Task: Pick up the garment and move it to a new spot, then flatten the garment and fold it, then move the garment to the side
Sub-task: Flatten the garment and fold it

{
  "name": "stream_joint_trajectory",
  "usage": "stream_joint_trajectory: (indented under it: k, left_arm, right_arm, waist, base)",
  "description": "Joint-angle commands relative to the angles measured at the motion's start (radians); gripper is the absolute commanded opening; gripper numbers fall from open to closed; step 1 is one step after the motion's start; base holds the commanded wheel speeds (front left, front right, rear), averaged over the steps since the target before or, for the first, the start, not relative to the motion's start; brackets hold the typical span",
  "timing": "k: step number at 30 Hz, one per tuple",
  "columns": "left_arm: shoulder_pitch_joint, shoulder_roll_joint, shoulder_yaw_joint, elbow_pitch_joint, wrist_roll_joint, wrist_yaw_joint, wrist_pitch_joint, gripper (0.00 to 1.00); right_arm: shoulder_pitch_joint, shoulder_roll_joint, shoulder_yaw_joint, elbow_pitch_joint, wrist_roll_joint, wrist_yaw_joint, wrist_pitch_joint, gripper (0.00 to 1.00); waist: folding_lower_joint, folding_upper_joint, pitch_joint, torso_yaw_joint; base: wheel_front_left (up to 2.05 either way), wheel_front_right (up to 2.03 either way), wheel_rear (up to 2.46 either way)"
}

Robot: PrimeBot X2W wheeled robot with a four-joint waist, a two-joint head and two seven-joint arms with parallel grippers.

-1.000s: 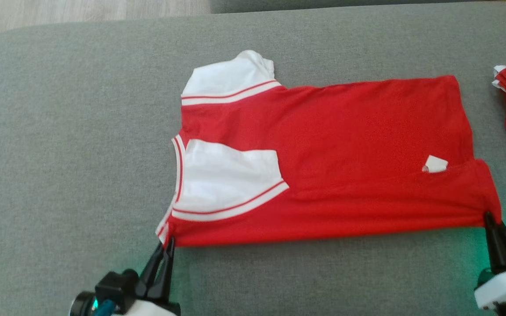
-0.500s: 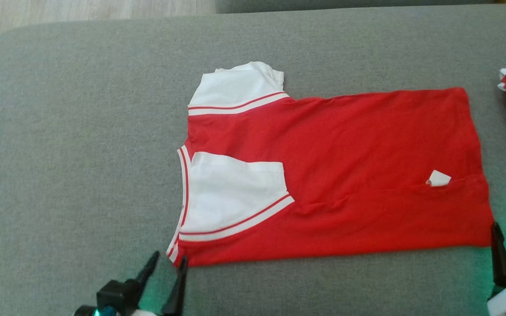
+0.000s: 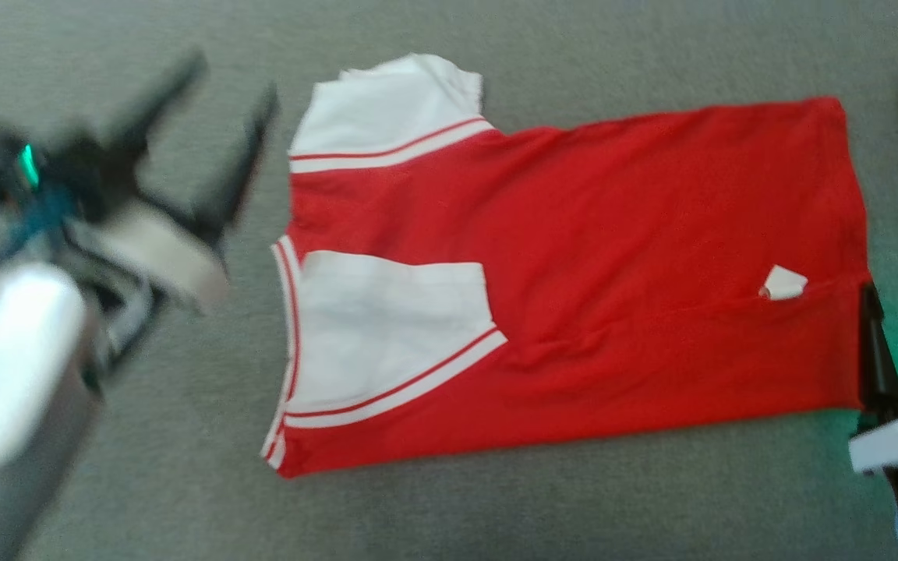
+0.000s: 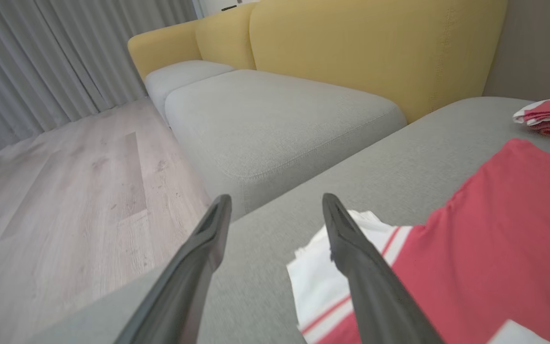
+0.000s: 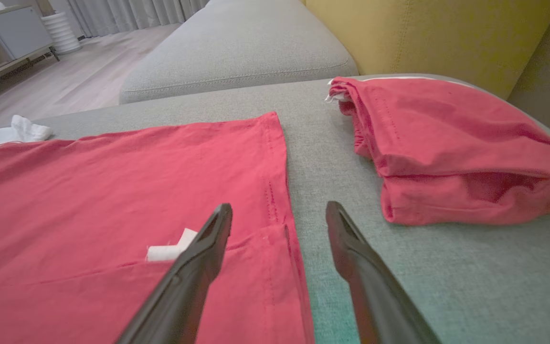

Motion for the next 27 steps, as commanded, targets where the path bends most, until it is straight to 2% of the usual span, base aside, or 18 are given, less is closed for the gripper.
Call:
stream_joint_trajectory:
  k: [1, 5, 7, 13, 20, 27]
  left_arm:
    - [-0.071, 0.046, 0.029, -0.006, 0.005, -0.012, 0.022, 1.0]
    - [-0.275, 0.077, -0.065, 0.1, -0.022, -0.037, 0.105, 1.0]
    - [-0.361, 0.104, -0.16, 0.135, -0.062, -0.038, 0.127, 1.0]
    - [-0.554, 0.202, -0.4, 0.269, -0.133, -0.039, 0.125, 1.0]
    - [-0.668, 0.274, -0.623, 0.378, -0.21, -0.039, 0.129, 1.0]
    - [-0.718, 0.3, -0.737, 0.411, -0.286, -0.039, 0.124, 1.0]
  right_arm:
    - [-0.007, -0.017, 0.021, -0.033, -0.009, -0.001, -0.014, 1.0]
    - [-0.042, -0.008, 0.041, -0.045, -0.014, -0.001, -0.021, 1.0]
    - [-0.055, -0.002, 0.048, -0.046, -0.017, -0.001, -0.027, 1.0]
    - [-0.075, 0.012, 0.058, -0.036, -0.019, -0.001, -0.049, 1.0]
    - [-0.084, 0.026, 0.069, -0.01, -0.018, -0.001, -0.074, 1.0]
    - [-0.098, 0.031, 0.065, 0.011, -0.023, -0.001, -0.088, 1.0]
  waist:
    - [-0.0003, 0.0, 0.048, -0.047]
    - [-0.0003, 0.0, 0.097, -0.096]
    - [-0.0003, 0.0, 0.118, -0.12]
    - [-0.0003, 0.0, 0.166, -0.173]
    - [-0.0003, 0.0, 0.189, -0.197]
    - [-0.0003, 0.0, 0.19, -0.195]
  base:
    - [0.0, 0.0, 0.0]
    - [0.0, 0.0, 0.0]
    - [0.0, 0.0, 0.0]
    - [0.0, 0.0, 0.0]
    - [0.0, 0.0, 0.0]
    - [0.0, 0.0, 0.0]
